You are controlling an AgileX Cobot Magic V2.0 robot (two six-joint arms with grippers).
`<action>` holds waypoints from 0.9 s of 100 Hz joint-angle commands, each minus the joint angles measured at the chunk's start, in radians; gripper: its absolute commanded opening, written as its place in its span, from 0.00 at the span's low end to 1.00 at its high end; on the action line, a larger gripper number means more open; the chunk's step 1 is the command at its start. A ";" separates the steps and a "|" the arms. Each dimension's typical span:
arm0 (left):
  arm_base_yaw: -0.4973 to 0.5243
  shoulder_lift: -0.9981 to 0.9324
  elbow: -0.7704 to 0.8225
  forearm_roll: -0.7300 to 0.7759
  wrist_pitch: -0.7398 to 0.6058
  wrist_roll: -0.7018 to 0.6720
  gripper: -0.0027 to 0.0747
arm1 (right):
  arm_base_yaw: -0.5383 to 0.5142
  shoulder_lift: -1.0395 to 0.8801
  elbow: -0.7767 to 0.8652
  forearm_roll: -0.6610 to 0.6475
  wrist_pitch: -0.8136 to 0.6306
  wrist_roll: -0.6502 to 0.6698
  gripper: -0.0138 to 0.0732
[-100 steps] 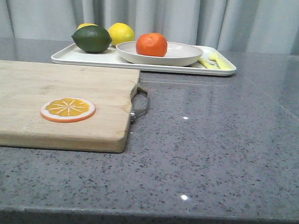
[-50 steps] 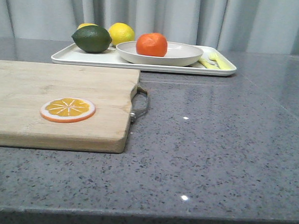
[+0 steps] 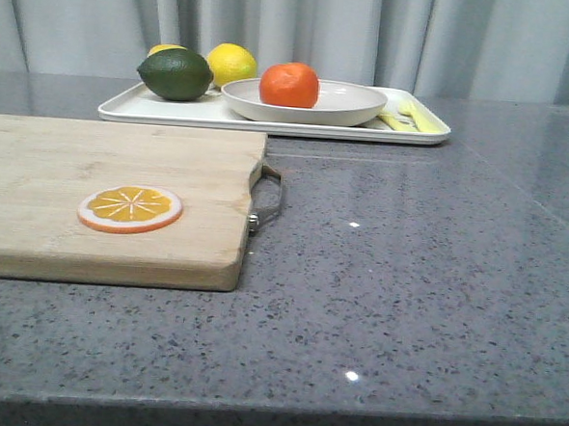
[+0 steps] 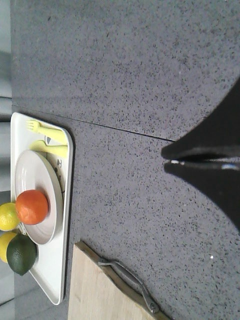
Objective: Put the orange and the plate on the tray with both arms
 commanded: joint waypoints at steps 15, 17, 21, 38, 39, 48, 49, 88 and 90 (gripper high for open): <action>0.078 -0.028 0.016 0.001 -0.160 -0.008 0.01 | 0.001 0.005 -0.023 0.004 -0.074 -0.010 0.08; 0.092 -0.035 0.024 0.001 -0.173 -0.008 0.01 | 0.001 0.005 -0.023 0.004 -0.074 -0.010 0.08; 0.118 -0.048 0.042 0.001 -0.222 -0.008 0.01 | 0.001 0.005 -0.023 0.004 -0.074 -0.010 0.08; 0.201 -0.106 0.122 0.020 -0.422 0.039 0.01 | 0.001 0.005 -0.023 0.004 -0.074 -0.010 0.08; 0.210 -0.112 0.126 0.025 -0.429 0.039 0.01 | 0.001 0.005 -0.023 0.004 -0.074 -0.010 0.08; 0.278 -0.144 0.165 0.037 -0.450 0.039 0.01 | 0.001 0.005 -0.023 0.004 -0.074 -0.010 0.08; 0.284 -0.146 0.170 0.037 -0.450 0.039 0.01 | 0.001 0.005 -0.023 0.004 -0.074 -0.010 0.08; 0.572 -0.274 0.348 0.051 -0.516 0.039 0.01 | 0.001 0.005 -0.023 0.004 -0.074 -0.010 0.08; 0.580 -0.282 0.357 0.053 -0.517 0.039 0.01 | 0.001 0.005 -0.023 0.004 -0.074 -0.010 0.08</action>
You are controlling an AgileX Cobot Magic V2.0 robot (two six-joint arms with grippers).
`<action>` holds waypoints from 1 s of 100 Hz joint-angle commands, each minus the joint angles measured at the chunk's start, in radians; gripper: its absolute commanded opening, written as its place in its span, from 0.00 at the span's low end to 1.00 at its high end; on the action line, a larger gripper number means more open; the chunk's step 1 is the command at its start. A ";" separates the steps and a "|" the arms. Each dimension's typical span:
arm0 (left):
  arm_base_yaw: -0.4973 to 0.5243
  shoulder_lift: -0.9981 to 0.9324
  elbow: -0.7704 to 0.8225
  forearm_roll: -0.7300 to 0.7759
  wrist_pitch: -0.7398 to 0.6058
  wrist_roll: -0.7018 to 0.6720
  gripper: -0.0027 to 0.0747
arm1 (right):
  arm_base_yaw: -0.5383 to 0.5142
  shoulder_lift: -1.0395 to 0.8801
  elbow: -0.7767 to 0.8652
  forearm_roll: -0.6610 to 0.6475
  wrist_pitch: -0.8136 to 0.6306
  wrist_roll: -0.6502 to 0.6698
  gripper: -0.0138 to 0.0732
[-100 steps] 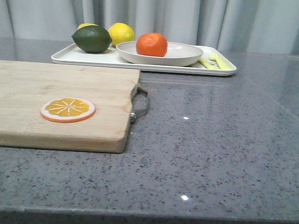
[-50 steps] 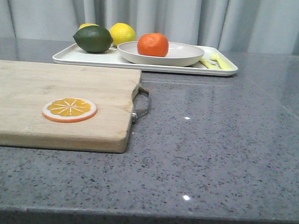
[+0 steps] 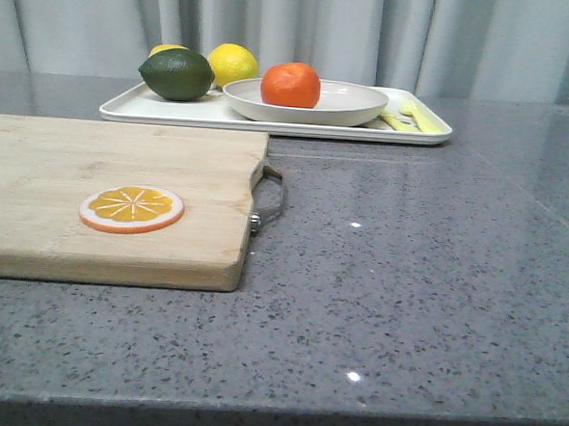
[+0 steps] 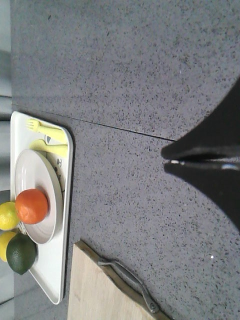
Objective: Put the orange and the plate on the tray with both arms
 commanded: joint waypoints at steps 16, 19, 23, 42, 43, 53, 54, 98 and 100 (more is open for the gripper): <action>0.081 -0.063 0.046 0.005 -0.064 0.000 0.01 | 0.001 0.005 -0.023 0.004 -0.074 -0.008 0.08; 0.088 -0.063 0.046 0.007 -0.062 0.000 0.01 | 0.001 0.005 -0.023 0.004 -0.074 -0.008 0.08; 0.097 -0.063 0.046 0.014 -0.062 0.000 0.01 | 0.001 0.005 -0.023 0.004 -0.074 -0.008 0.08; 0.129 -0.063 0.046 0.041 -0.050 0.000 0.01 | 0.001 0.005 -0.023 0.004 -0.074 -0.008 0.08; 0.129 -0.063 0.046 0.041 -0.050 0.000 0.01 | 0.001 0.005 -0.023 0.004 -0.074 -0.008 0.08; 0.130 -0.063 0.046 0.041 -0.047 0.000 0.01 | 0.001 0.005 -0.023 0.004 -0.074 -0.008 0.08; 0.130 -0.063 0.046 0.041 -0.047 0.000 0.01 | 0.001 0.005 -0.023 0.004 -0.074 -0.008 0.08; 0.130 -0.061 0.046 0.041 -0.047 0.000 0.01 | 0.001 0.005 -0.023 0.004 -0.074 -0.008 0.08; 0.130 -0.061 0.046 0.041 -0.047 0.000 0.01 | 0.001 0.005 -0.023 0.004 -0.074 -0.008 0.08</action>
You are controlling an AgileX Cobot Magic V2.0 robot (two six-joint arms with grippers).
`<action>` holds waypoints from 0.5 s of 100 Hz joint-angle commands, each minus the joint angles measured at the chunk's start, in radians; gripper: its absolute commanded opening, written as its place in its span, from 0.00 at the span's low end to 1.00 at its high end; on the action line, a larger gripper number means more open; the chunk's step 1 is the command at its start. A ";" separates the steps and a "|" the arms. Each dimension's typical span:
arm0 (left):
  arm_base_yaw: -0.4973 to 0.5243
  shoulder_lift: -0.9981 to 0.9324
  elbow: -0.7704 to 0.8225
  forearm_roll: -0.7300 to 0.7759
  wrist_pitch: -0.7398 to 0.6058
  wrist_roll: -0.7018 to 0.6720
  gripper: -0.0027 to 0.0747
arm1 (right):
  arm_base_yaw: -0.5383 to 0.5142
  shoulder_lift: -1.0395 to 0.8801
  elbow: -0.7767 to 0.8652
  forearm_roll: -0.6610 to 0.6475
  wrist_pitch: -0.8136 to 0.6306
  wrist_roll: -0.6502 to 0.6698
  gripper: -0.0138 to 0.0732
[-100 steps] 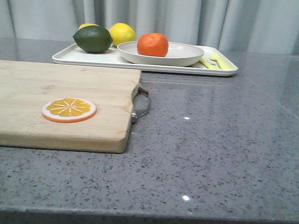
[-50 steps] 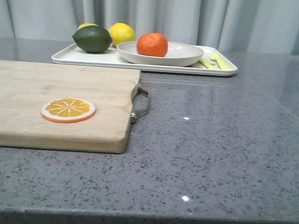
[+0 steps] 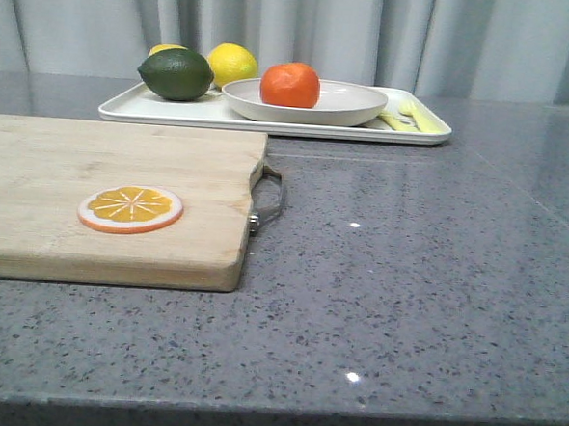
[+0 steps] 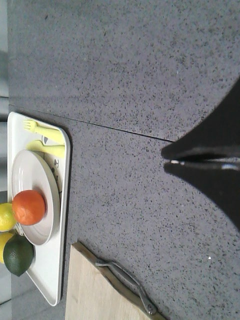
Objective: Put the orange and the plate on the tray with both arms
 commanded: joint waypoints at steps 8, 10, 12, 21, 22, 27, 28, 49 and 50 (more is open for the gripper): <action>-0.001 -0.031 0.022 0.002 -0.075 0.000 0.01 | 0.001 0.005 -0.029 0.004 -0.076 -0.008 0.08; -0.001 -0.031 0.022 0.002 -0.075 0.000 0.01 | 0.001 0.005 -0.029 0.004 -0.076 -0.008 0.08; -0.001 -0.031 0.022 0.002 -0.075 0.000 0.01 | 0.001 0.005 -0.029 0.004 -0.076 -0.008 0.08; -0.001 -0.031 0.022 0.002 -0.075 0.000 0.01 | 0.001 0.005 -0.029 0.004 -0.076 -0.008 0.08; -0.001 -0.031 0.022 0.002 -0.075 0.000 0.01 | 0.001 0.005 -0.029 0.004 -0.076 -0.008 0.08; -0.001 -0.031 0.022 0.002 -0.075 0.000 0.01 | 0.001 0.005 -0.029 0.004 -0.076 -0.008 0.08; -0.001 -0.031 0.022 0.002 -0.075 0.000 0.01 | 0.001 0.005 -0.029 0.004 -0.076 -0.008 0.08; -0.001 -0.031 0.022 0.002 -0.075 0.000 0.01 | 0.001 0.005 -0.029 0.001 -0.076 -0.008 0.08; -0.001 -0.031 0.022 0.002 -0.075 0.000 0.01 | 0.001 0.005 -0.029 -0.002 -0.076 -0.008 0.08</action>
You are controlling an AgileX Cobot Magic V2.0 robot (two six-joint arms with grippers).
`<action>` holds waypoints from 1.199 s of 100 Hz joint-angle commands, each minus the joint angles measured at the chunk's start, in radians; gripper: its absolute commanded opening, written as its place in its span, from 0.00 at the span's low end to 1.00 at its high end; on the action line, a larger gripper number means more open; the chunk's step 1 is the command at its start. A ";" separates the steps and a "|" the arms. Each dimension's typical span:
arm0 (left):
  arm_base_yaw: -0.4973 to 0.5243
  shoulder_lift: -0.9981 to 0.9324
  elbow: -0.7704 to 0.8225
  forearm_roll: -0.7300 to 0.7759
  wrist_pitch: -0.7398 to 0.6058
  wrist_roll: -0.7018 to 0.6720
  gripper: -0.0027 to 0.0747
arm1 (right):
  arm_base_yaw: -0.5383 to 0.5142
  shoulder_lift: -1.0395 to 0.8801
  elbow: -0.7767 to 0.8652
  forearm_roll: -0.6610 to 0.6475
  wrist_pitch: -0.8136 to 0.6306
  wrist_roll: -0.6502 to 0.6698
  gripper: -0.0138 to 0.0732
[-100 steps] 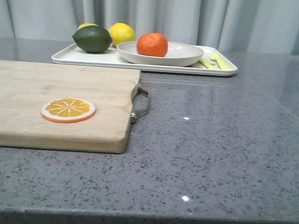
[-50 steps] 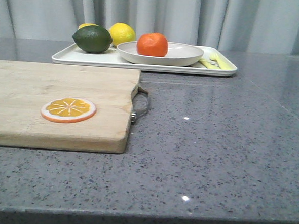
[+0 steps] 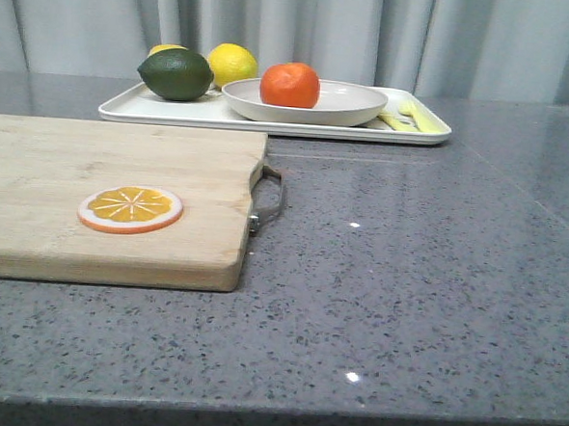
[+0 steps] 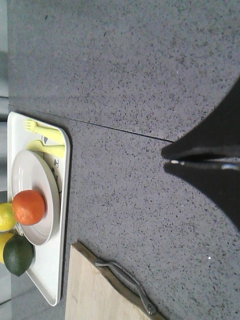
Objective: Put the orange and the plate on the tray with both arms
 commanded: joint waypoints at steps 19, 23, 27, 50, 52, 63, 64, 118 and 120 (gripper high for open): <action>-0.001 -0.031 0.022 0.002 -0.075 0.000 0.01 | 0.001 0.005 -0.029 -0.006 -0.077 -0.008 0.08; -0.001 -0.031 0.022 0.002 -0.075 0.000 0.01 | 0.001 0.005 -0.029 -0.010 -0.084 -0.008 0.08; -0.001 -0.031 0.022 0.002 -0.075 0.000 0.01 | 0.001 0.005 -0.029 -0.018 -0.093 -0.008 0.08; -0.001 -0.031 0.022 0.002 -0.075 0.000 0.01 | -0.004 0.005 -0.028 -0.127 -0.187 -0.008 0.08; -0.001 -0.031 0.022 0.002 -0.075 0.000 0.01 | -0.004 0.005 -0.028 -0.141 -0.193 -0.008 0.08; -0.001 -0.031 0.022 0.002 -0.075 0.000 0.01 | -0.004 0.005 -0.016 -0.193 -0.256 -0.001 0.08; -0.001 -0.031 0.022 0.002 -0.075 0.000 0.01 | -0.004 0.004 -0.013 -0.196 -0.268 0.005 0.08; -0.001 -0.031 0.022 0.002 -0.075 0.000 0.01 | -0.183 -0.227 0.289 -0.278 -0.494 0.158 0.08; -0.001 -0.031 0.022 0.002 -0.075 0.000 0.01 | -0.190 -0.243 0.300 -0.278 -0.494 0.158 0.08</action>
